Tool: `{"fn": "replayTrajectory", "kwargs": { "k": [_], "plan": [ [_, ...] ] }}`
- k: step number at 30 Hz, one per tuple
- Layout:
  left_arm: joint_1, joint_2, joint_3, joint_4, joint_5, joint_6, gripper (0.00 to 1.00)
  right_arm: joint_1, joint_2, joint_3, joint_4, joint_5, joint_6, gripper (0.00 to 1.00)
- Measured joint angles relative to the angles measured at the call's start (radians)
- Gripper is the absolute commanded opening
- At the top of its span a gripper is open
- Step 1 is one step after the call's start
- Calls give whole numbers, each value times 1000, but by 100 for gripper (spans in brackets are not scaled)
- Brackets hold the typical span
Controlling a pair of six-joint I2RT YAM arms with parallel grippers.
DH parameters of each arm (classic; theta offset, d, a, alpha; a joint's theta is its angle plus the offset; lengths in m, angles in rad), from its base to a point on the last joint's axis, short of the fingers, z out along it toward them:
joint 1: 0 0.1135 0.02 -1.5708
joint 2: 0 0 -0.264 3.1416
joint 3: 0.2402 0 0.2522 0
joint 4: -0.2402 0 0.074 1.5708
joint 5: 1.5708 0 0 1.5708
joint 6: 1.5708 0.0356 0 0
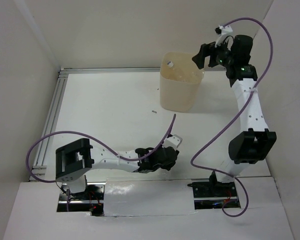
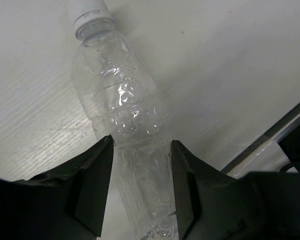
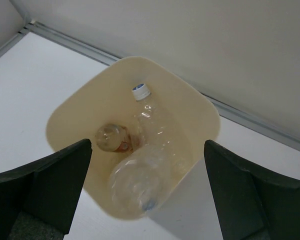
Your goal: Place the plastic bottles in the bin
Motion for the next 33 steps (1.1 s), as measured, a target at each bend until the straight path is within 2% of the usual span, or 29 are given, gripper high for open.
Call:
{"fn": "replayTrajectory", "kwargs": {
  "k": [3,4,6,7,9,18,25,32,33],
  "plan": [
    [0,23,25,2,6,4,50,-36,-92,-50,-13,-63,13,100],
    [0,30,32,3,6,5,45,-40,-125,-73,-19,-77,14,100],
    [0,44,48,1,6,6,32,-59,-214,-156,-19,-117,13,100],
    [0,51,57,0,6,6,17,-68,-257,-203,-21,-137,13,100],
    [0,68,77,-4,6,6,1,-99,-317,-276,-29,-180,12,100],
    [0,62,113,-86,5,6,0,-207,-341,-430,-71,-262,-6,100],
    [0,-58,121,-156,-29,11,0,-212,-344,-449,-76,-298,-23,100],
    [7,-150,226,-197,-114,67,0,-227,-363,-507,-93,-299,-53,100],
    [11,-162,249,-196,-124,80,0,-236,-373,-523,-97,-298,-58,94]
  ]
}}
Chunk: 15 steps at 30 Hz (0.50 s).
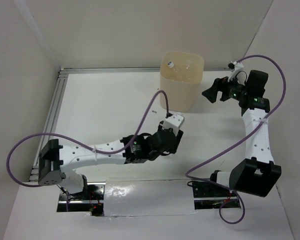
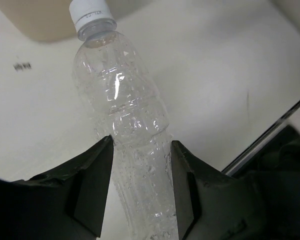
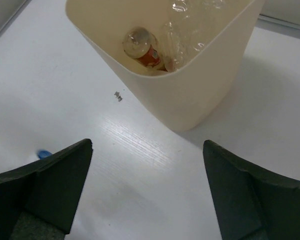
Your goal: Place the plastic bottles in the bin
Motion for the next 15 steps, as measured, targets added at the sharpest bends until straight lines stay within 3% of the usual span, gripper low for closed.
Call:
{"fn": "replayTrajectory", "kwargs": {
  "k": [2,3,4,8,15],
  "plan": [
    [19,-29,55,15,-18,42,0,-18,-27,-33,-15,1,-19,84],
    [31,-43,81,23,-24,66,0,-29,-42,-51,-23,0,-27,60],
    [48,-59,110,43,-29,92,0,-38,-55,-64,-29,0,-44,45],
    [125,-97,238,129,-24,175,0,-73,-94,-104,-63,-2,-76,7],
    [322,-23,429,369,26,238,0,-84,-116,-190,-111,-15,-144,5]
  ]
}}
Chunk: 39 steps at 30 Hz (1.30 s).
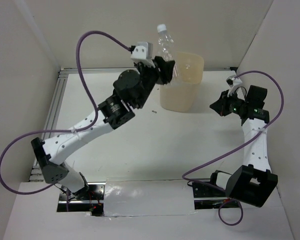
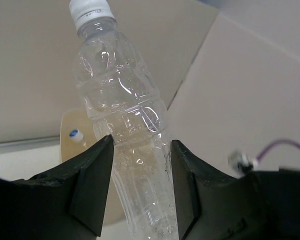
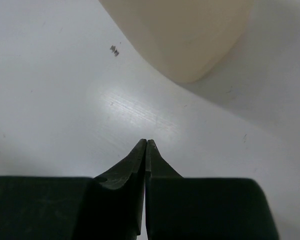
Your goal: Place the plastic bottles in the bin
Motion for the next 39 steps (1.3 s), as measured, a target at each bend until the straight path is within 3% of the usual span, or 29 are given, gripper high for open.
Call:
{"fn": "replayTrajectory", "kwargs": {
  "k": [6,11,15,16,20,24,25,27,35,39],
  "plan": [
    [156,272,223,126,43,-73,0,1,-2,-80,-77,-3,-73,4],
    [195,520,464,150,39,-63,0,1,-12,-103,-143,-4,-126,6],
    [194,694,655,145,21,-18,2,1,-32,-105,-182,-16,-161,20],
    [195,717,673,145,18,-13,4,1,-35,-107,-188,-19,-169,35],
    [199,747,652,111,14,8,20,1,-41,-122,-205,-26,-193,52],
    [209,747,619,86,18,8,68,1,-43,-138,-211,-27,-204,62],
    [212,747,613,80,22,10,87,1,-43,-140,-210,-27,-205,64],
    [217,748,611,66,34,11,100,2,-43,-143,-210,-27,-205,65],
    [214,745,625,40,84,7,100,6,-43,-143,-209,-21,-206,76],
    [195,631,493,-11,122,14,100,25,-43,-143,-206,15,-189,100]
  ]
}}
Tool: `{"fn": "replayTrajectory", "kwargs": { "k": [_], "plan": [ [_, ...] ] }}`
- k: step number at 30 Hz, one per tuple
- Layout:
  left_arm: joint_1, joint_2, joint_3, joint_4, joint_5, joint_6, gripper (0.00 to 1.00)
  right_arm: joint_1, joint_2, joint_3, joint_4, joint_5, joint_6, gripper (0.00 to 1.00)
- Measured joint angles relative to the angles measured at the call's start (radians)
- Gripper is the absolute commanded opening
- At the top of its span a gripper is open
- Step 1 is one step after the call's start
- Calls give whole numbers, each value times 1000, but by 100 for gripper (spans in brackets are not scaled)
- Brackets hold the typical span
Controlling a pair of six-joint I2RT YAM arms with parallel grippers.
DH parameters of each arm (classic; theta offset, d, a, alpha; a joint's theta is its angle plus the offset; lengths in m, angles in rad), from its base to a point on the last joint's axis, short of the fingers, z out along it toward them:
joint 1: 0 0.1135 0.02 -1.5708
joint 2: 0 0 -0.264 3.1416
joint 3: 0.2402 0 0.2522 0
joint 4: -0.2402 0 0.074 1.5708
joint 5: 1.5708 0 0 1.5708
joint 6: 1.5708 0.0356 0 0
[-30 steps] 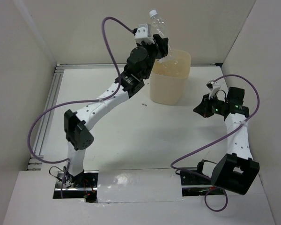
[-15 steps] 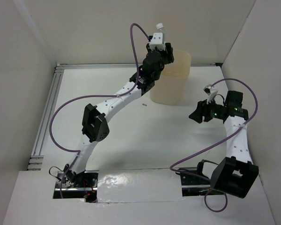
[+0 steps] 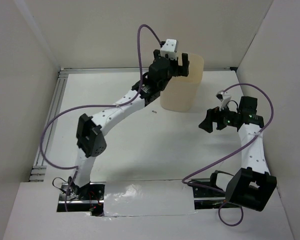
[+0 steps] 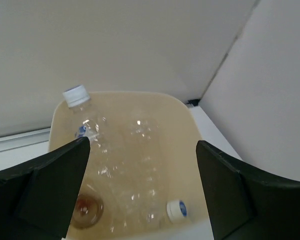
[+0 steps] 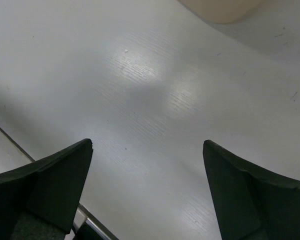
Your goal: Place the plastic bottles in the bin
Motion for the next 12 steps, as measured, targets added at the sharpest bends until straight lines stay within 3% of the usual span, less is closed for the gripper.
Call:
{"fn": "replayTrajectory", "kwargs": {
  "k": [3,7,12],
  "plan": [
    [-41,-218,-242,-31,48,28,100,5,-4,0,10,44,47,100],
    [-94,-674,-684,-51,172,26,100,5,-34,3,25,129,145,100],
    [11,-1181,-1082,-107,238,-44,100,5,-90,8,51,207,227,100]
  ]
}}
